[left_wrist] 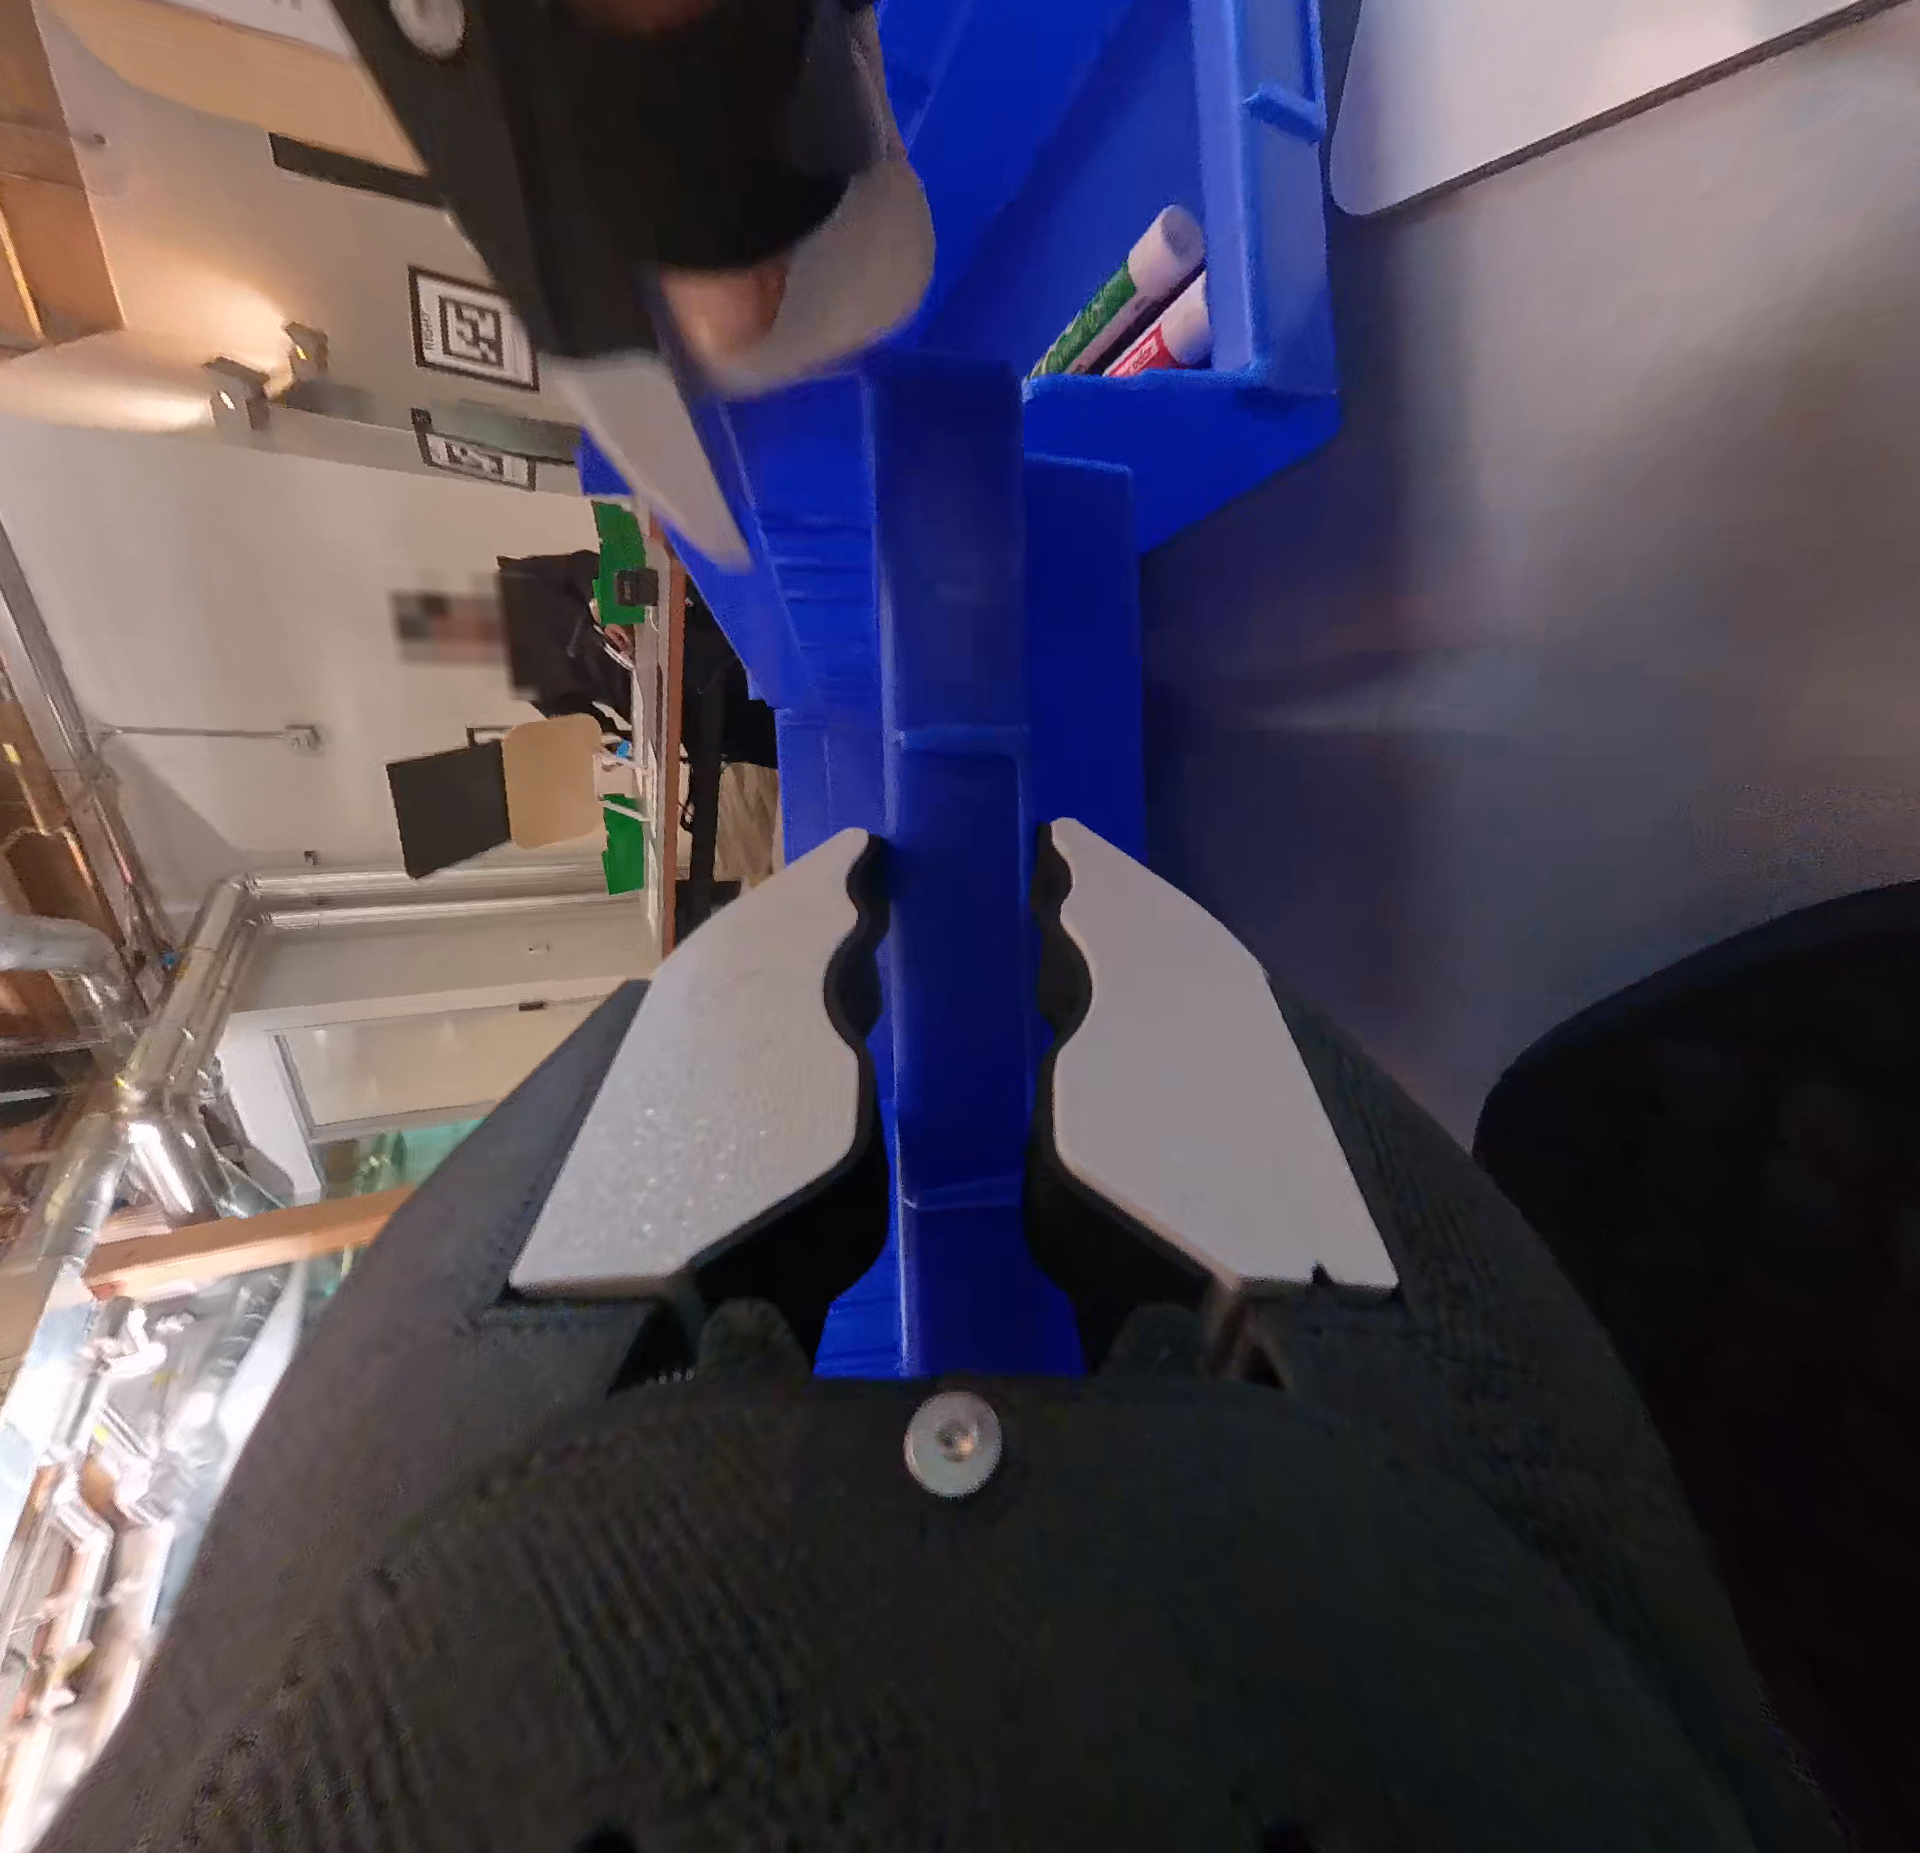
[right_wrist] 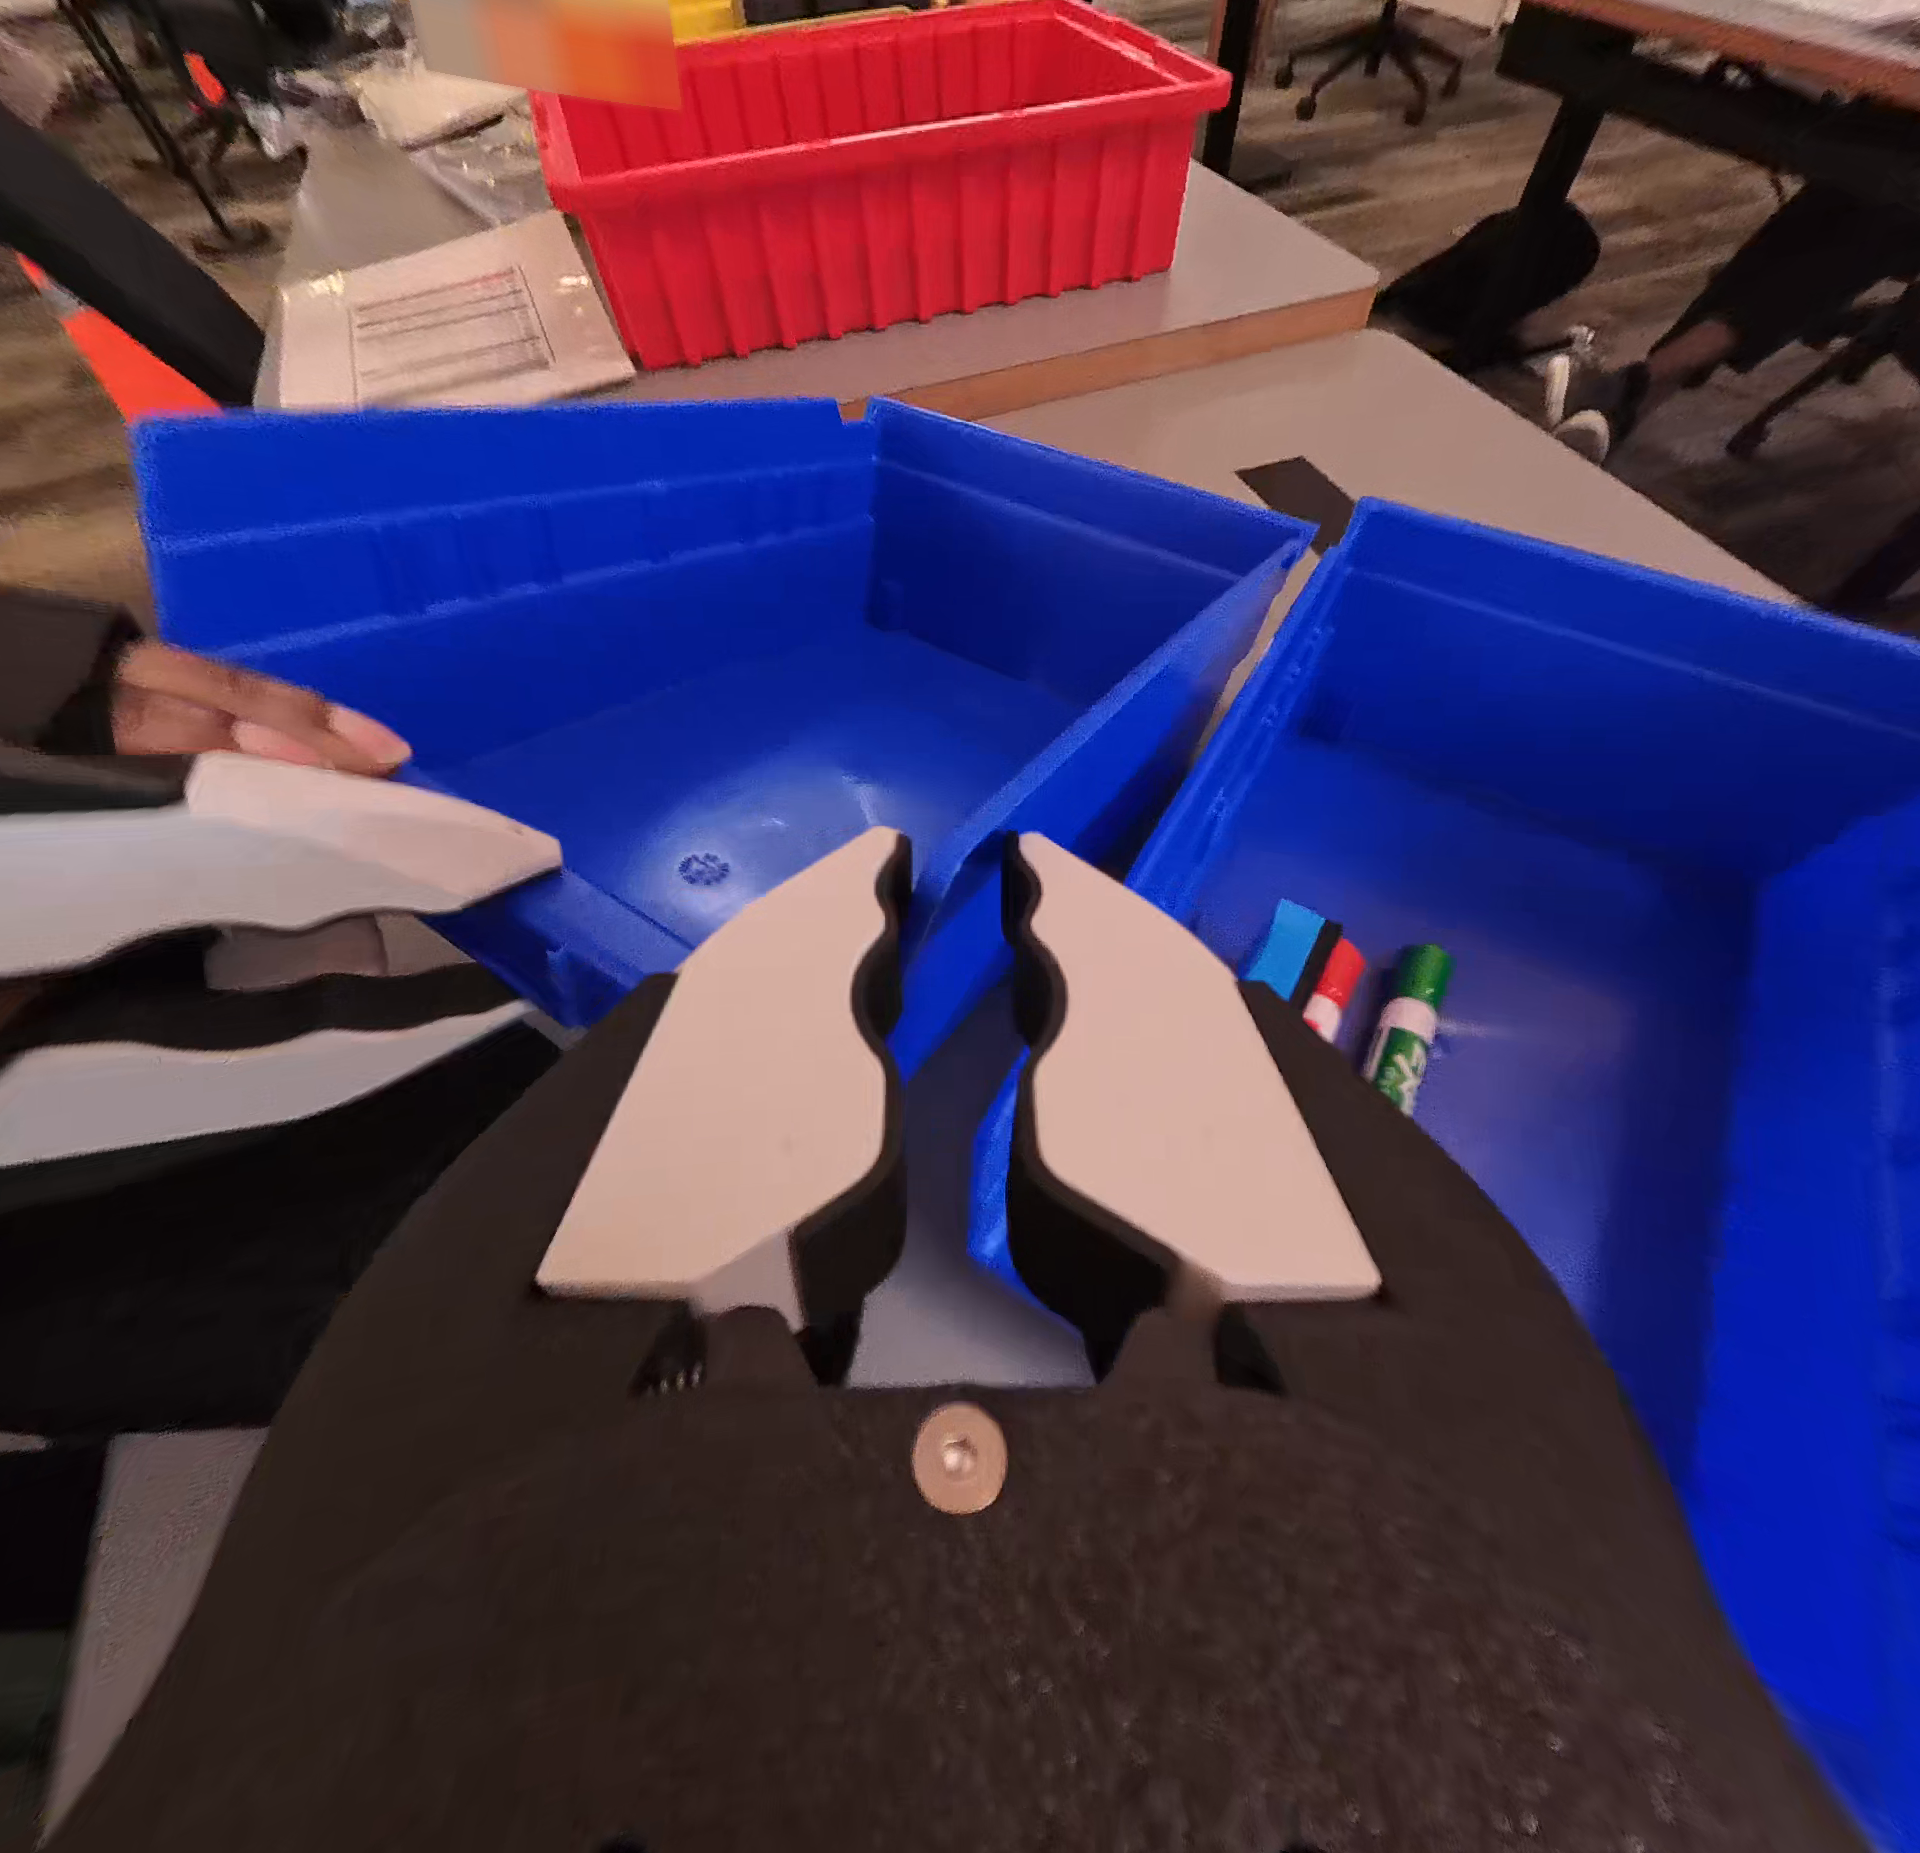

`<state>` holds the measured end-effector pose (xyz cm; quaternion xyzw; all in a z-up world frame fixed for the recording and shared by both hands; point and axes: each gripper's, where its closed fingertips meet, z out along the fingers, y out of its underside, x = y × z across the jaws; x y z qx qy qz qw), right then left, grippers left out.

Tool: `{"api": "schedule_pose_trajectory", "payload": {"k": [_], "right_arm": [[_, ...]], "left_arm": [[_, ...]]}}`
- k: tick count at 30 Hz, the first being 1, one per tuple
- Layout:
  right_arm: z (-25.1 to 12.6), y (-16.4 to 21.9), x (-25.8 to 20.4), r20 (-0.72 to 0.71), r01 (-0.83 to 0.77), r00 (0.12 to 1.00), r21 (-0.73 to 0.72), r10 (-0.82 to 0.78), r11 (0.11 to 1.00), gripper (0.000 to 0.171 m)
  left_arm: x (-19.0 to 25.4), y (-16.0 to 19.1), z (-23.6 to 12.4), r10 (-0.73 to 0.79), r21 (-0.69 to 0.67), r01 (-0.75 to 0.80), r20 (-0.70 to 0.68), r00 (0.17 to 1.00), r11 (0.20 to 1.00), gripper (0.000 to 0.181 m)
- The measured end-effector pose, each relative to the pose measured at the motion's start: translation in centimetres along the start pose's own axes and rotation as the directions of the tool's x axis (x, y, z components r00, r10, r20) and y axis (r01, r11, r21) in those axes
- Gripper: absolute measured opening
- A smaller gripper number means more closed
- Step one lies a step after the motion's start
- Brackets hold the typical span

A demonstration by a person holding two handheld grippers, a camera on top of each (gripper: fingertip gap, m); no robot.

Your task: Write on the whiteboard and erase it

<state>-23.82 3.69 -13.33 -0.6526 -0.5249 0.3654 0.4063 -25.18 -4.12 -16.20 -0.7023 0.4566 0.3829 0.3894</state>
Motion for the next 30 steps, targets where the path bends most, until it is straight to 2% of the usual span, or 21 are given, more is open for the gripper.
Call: {"api": "schedule_pose_trajectory", "payload": {"k": [3, 6, 7, 12, 14, 16, 19, 24, 26, 28, 30], "right_arm": [[-0.3, 0.4, 0.2, -0.062, 0.075, 0.995, 0.023, -0.073, 0.997, 0.010], [-0.7, 0.1, -0.3, -0.071, 0.086, 0.994, 0.098, -0.079, 0.991, 0.006], [-0.9, -0.1, -0.5, -0.075, 0.094, 0.994, 0.118, -0.085, 0.989, 0.006], [-3.7, -1.5, -1.0, -0.131, 0.201, 0.976, 0.236, -0.174, 0.951, 0.002], [-5.2, -1.5, -1.5, -0.091, 0.190, 0.981, 0.239, -0.173, 0.952, 0.002], [-6.8, -1.3, -2.0, -0.088, 0.197, 0.980, 0.252, -0.180, 0.948, 0.002], [-10.4, -1.4, -2.0, -0.111, 0.204, 0.978, 0.299, -0.178, 0.932, 0.002], [-19.0, 0.4, 1.9, -0.176, 0.099, 0.984, 0.389, -0.032, 0.916, 0.002], [-23.6, 1.8, 4.0, -0.223, 0.046, 0.973, 0.442, 0.060, 0.896, 0.002], [-28.7, 3.7, 6.2, -0.299, 0.022, 0.943, 0.502, 0.149, 0.865, 0.002], [-34.0, 5.9, 8.3, -0.390, 0.027, 0.892, 0.554, 0.230, 0.832, 0.002]], "left_arm": [[0.7, -0.5, -0.1, -0.075, 0.053, 0.077, -0.044, 0.996, 0.996, 0.029], [2.1, -1.1, -0.4, -0.108, 0.044, 0.113, -0.100, 0.989, 0.993, 0.051], [2.6, -1.6, -0.7, -0.117, 0.064, 0.126, -0.124, 0.985, 0.990, 0.053], [1.4, -3.3, -3.9, -0.131, 0.161, 0.148, -0.115, 0.985, 0.976, 0.042], [1.4, -3.8, -5.1, -0.173, 0.211, 0.210, -0.183, 0.968, 0.955, 0.042], [0.5, -4.8, -6.9, -0.265, 0.305, 0.351, -0.290, 0.920, 0.885, 0.041], [-2.3, -4.7, -8.8, -0.407, 0.392, 0.556, -0.402, 0.820, 0.734, 0.041], [-8.9, -2.6, -12.7, -0.587, 0.603, 0.668, -0.371, 0.719, 0.437, 0.033], [-10.1, -1.5, -12.8, -0.637, 0.619, 0.708, -0.403, 0.657, 0.339, 0.031], [-9.4, -1.1, -11.4, -0.650, 0.591, 0.747, -0.445, 0.616, 0.303, 0.027], [-8.2, -1.0, -9.2, -0.660, 0.561, 0.775, -0.470, 0.587, 0.290, 0.010]]}}
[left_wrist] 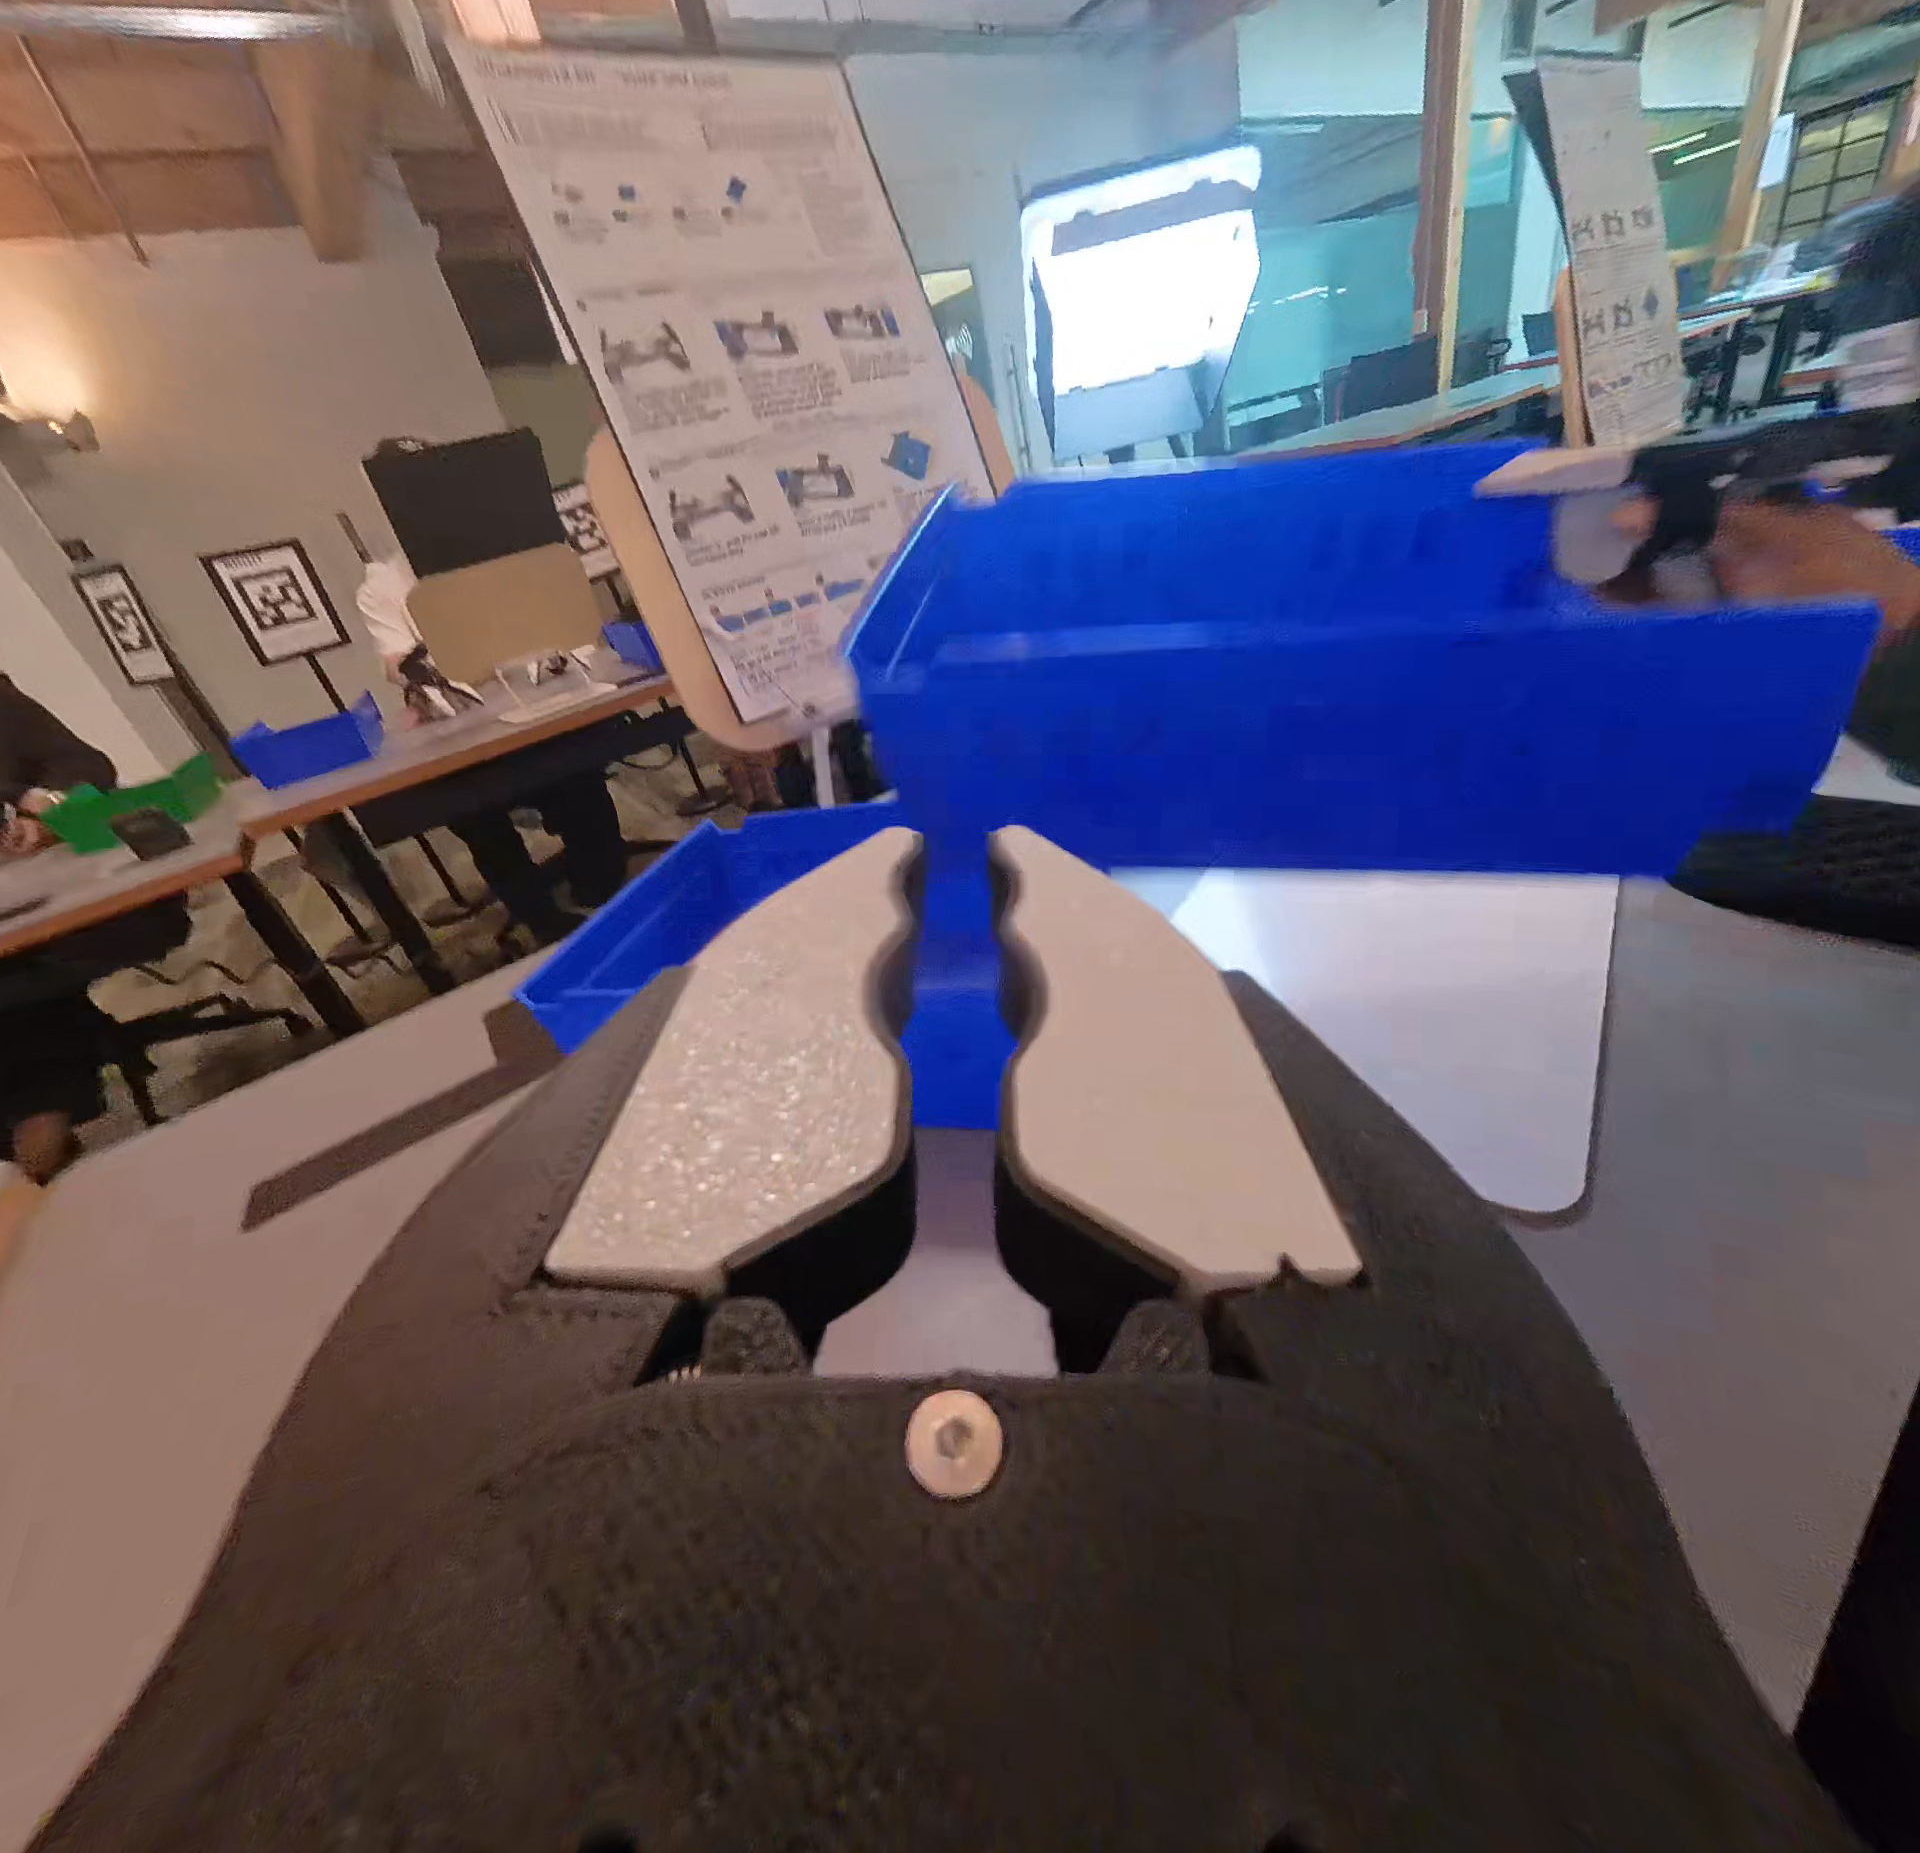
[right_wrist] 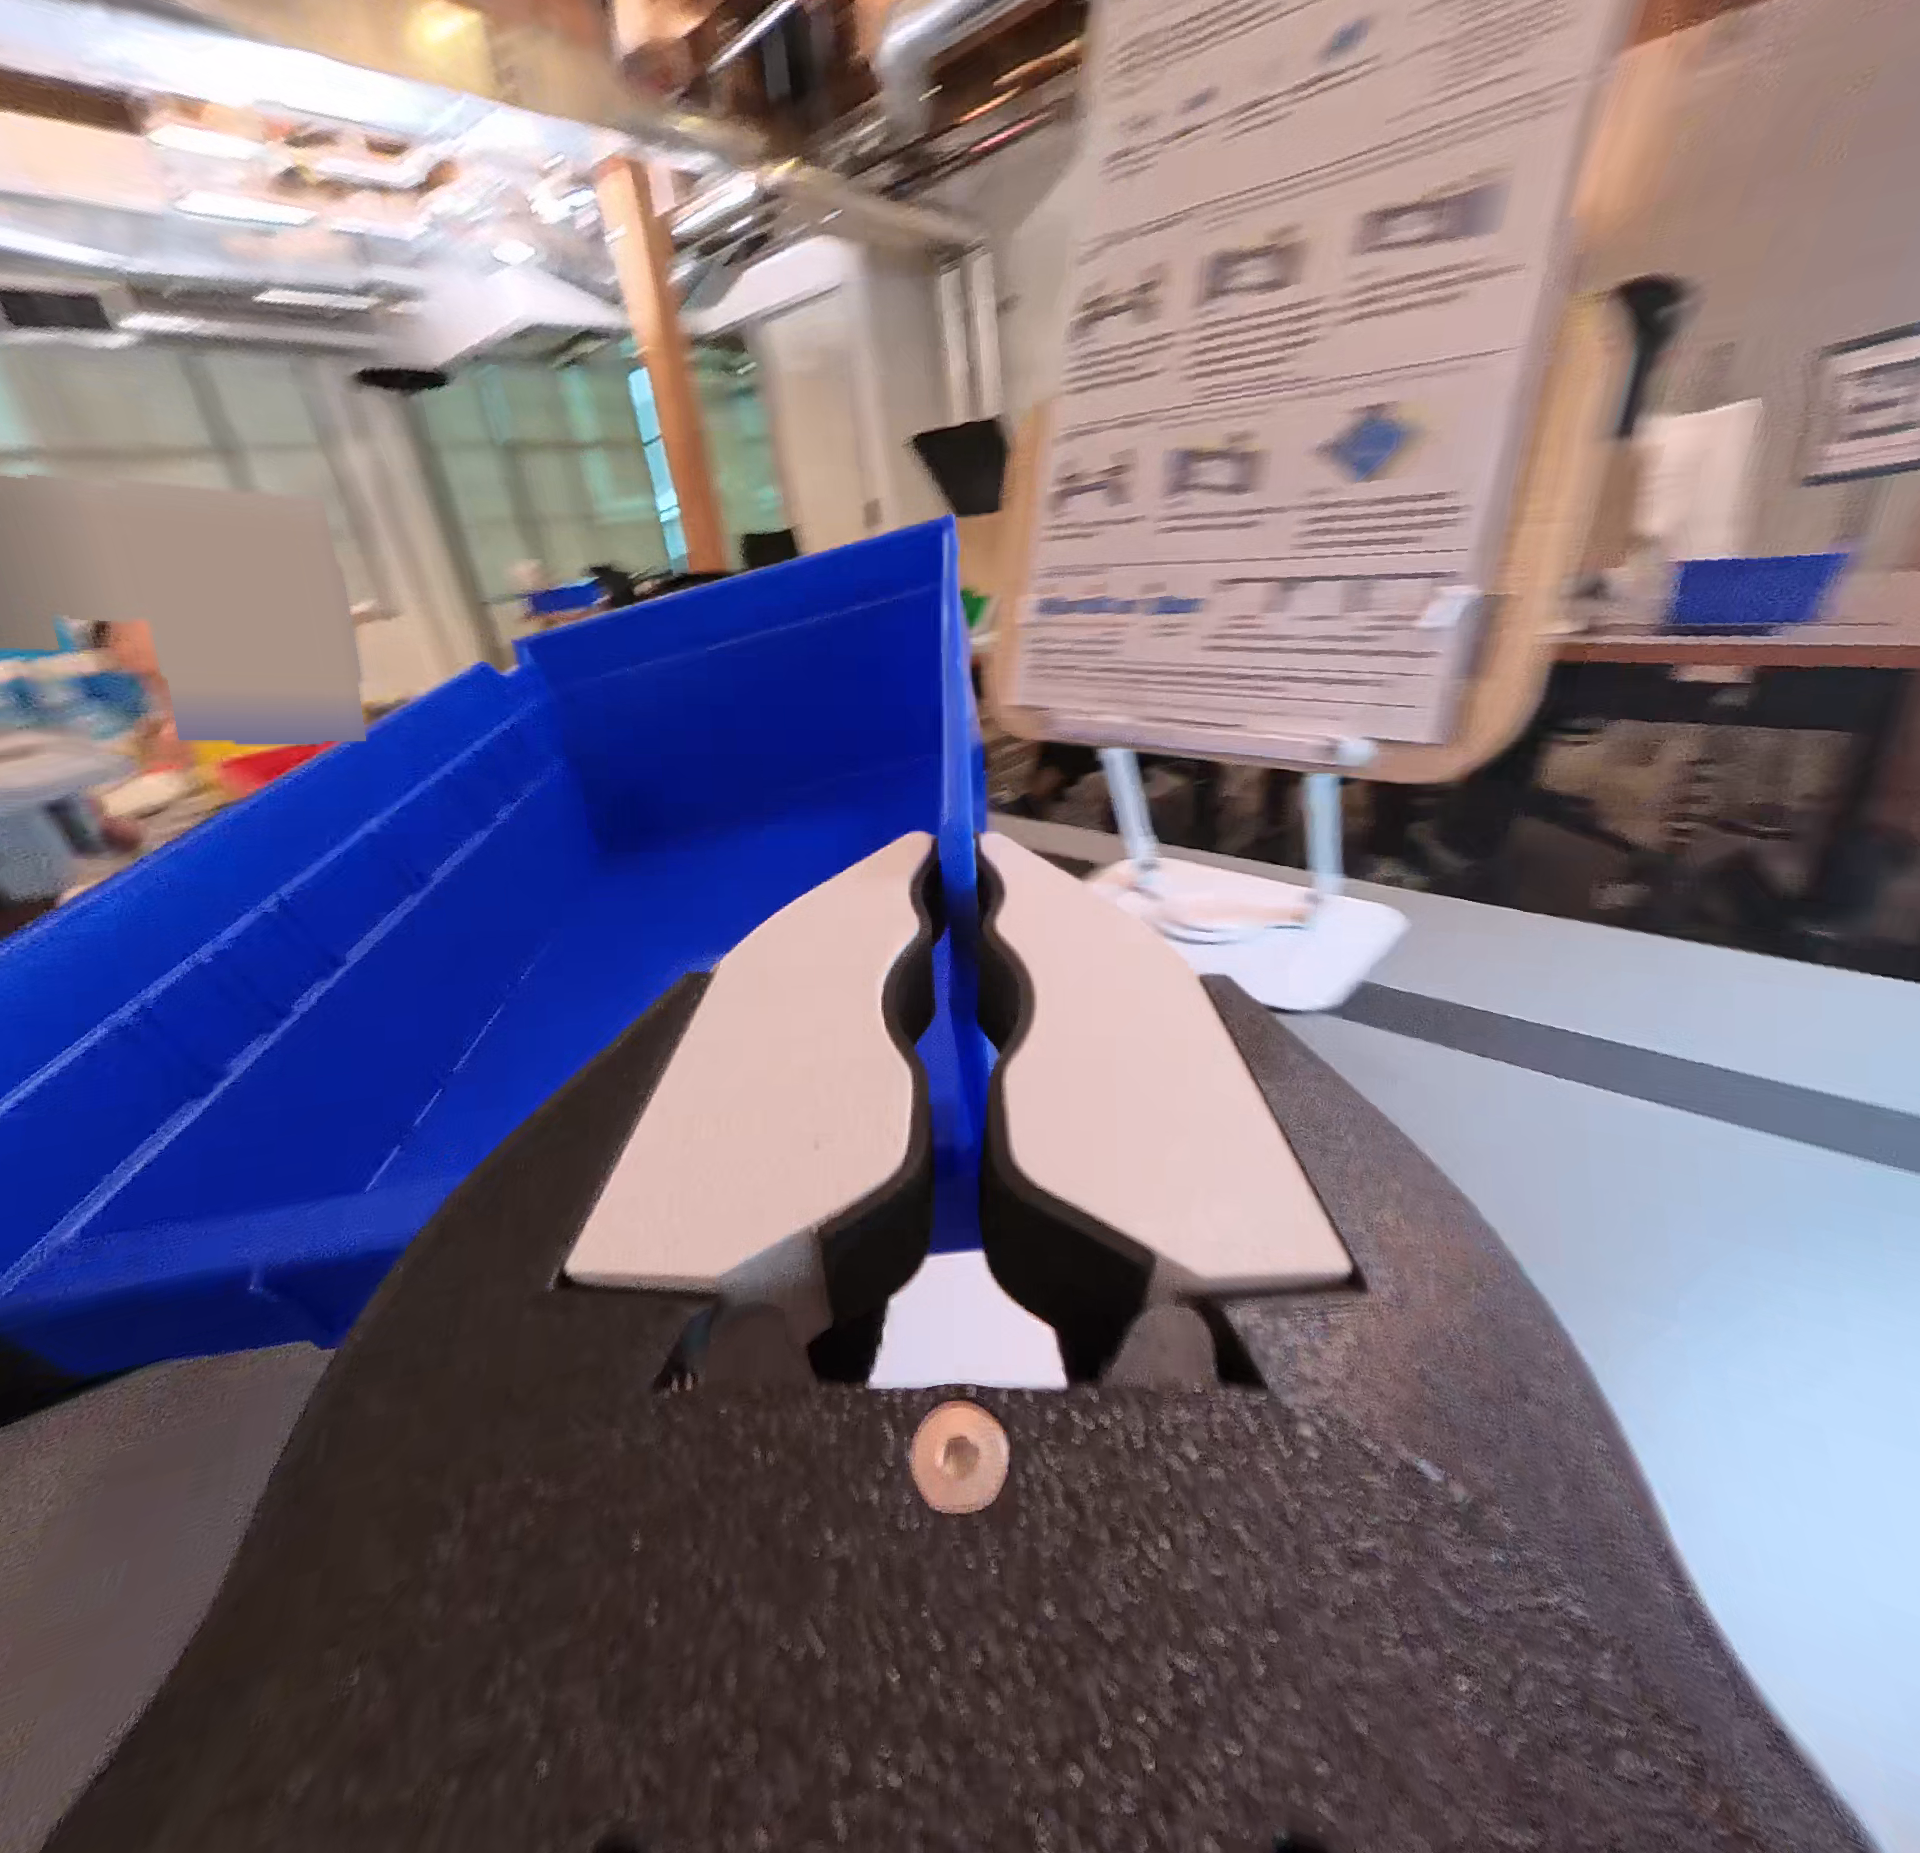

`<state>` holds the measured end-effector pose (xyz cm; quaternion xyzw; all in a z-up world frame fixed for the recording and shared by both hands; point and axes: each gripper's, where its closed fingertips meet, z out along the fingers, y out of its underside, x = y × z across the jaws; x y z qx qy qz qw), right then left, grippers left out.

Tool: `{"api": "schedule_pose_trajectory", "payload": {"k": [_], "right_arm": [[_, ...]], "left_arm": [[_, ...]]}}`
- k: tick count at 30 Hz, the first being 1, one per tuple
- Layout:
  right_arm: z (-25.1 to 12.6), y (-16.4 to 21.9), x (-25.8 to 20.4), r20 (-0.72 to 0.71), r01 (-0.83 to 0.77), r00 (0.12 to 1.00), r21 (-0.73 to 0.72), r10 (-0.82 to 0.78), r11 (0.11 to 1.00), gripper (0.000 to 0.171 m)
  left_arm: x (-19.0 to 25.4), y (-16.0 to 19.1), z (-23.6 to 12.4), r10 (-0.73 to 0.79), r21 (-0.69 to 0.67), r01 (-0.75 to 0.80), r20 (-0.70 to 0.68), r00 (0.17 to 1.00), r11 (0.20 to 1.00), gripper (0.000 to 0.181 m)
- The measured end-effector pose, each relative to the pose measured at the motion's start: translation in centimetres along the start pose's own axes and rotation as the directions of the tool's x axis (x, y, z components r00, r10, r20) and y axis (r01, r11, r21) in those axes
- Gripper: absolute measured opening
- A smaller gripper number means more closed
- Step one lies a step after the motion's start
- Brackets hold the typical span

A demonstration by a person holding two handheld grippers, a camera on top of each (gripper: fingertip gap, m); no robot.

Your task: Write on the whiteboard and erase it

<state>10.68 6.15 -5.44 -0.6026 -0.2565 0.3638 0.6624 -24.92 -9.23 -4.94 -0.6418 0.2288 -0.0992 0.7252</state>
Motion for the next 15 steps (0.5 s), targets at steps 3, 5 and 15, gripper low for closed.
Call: {"api": "schedule_pose_trajectory", "payload": {"k": [3, 5, 15], "right_arm": [[-5.7, -0.9, 5.6, -0.186, 0.032, 0.982, 0.050, -0.022, 0.998, 0.002], [-8.7, -1.0, 8.9, -0.298, 0.063, 0.953, 0.036, -0.049, 0.997, 0.004], [-15.0, 2.4, 22.4, -0.615, 0.038, 0.785, -0.072, -0.074, 0.997, 0.008]], "left_arm": [[0.5, 3.0, 2.2, -0.006, -0.037, 0.004, -0.062, 0.998, 0.999, 0.000], [1.0, 4.3, 3.6, 0.034, -0.079, -0.040, -0.079, 0.996, 0.996, 0.000], [4.5, 6.4, 7.6, -0.109, -0.176, 0.064, -0.260, 0.960, 0.982, 0.000]]}}
